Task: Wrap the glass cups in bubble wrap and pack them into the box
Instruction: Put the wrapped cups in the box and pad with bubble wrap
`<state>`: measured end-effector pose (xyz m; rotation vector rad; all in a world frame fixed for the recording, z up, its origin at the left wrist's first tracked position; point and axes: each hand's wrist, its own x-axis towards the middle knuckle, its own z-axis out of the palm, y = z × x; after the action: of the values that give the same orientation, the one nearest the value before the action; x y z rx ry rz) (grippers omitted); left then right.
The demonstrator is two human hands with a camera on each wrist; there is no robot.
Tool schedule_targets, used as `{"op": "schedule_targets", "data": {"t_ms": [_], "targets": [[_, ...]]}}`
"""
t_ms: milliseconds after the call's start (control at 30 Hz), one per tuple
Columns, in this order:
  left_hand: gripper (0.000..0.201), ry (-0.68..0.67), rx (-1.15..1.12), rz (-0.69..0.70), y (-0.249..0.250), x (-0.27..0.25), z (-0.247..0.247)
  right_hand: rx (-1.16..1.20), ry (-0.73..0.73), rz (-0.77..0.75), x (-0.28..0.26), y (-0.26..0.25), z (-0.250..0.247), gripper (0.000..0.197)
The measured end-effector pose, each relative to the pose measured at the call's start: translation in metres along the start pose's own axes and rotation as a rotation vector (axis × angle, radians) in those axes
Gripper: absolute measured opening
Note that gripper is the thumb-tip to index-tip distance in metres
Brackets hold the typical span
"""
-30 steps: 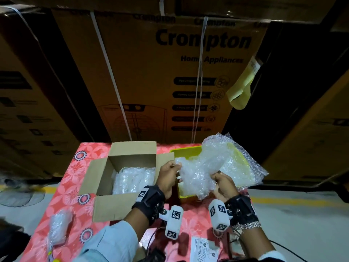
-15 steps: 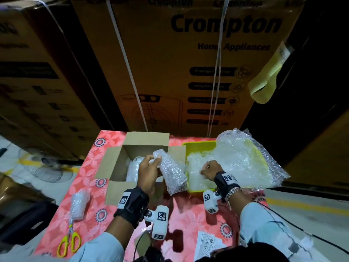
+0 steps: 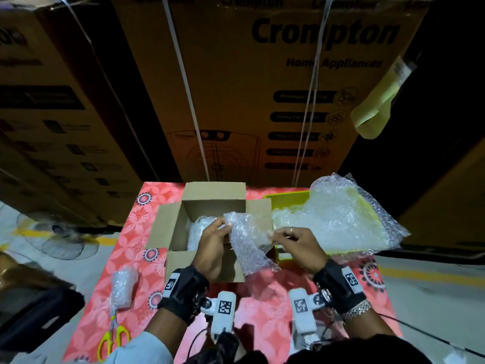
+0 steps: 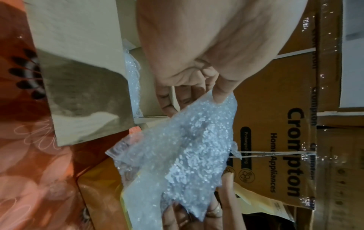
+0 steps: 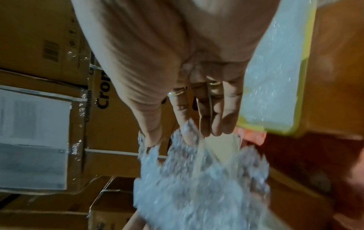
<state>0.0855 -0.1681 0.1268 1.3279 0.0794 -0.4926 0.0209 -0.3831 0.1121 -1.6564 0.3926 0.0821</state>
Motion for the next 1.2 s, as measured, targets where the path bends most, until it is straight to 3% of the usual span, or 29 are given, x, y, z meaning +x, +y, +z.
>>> {"op": "schedule_targets", "data": {"t_ms": [200,333,500,533,667,733,867,967,1033,1133,1200], "targets": [[0.030,-0.046,-0.103,-0.113,0.011,-0.004,-0.030,0.069,-0.003,-0.066,-0.022,-0.021,0.056,0.018],[0.073,-0.114,-0.137,-0.291,0.004,0.002,-0.059,0.069,0.040,-0.113,-0.022,-0.028,0.081,0.023],[0.085,-0.137,0.037,-0.255,-0.005,0.009,-0.078,-0.017,0.098,-0.153,-0.021,-0.034,0.102,0.020],[0.082,-0.111,0.057,-0.225,-0.005,0.010,-0.082,-0.013,0.131,-0.152,-0.020,-0.035,0.103,0.019],[0.027,-0.054,-0.042,-0.166,0.005,0.012,-0.102,0.055,0.268,-0.120,-0.020,-0.034,0.104,0.020],[0.019,-0.059,-0.043,-0.128,0.007,0.016,-0.116,0.107,0.276,-0.078,-0.023,-0.031,0.107,0.022],[0.020,-0.148,0.161,-0.045,0.009,0.023,-0.136,0.233,0.230,-0.017,-0.026,-0.020,0.115,0.024],[0.024,-0.335,0.400,0.039,0.017,0.030,-0.143,0.094,0.269,-0.106,-0.022,-0.021,0.116,0.042],[0.029,-0.492,0.494,0.035,0.027,0.033,-0.143,-0.043,0.140,-0.093,-0.014,-0.030,0.120,0.044],[0.038,-0.631,0.477,0.009,0.043,0.036,-0.138,-0.167,-0.109,-0.012,-0.001,-0.033,0.127,0.026],[0.041,-0.600,0.447,0.020,0.050,0.038,-0.137,-0.078,-0.117,0.012,0.003,-0.032,0.129,0.013]]}}
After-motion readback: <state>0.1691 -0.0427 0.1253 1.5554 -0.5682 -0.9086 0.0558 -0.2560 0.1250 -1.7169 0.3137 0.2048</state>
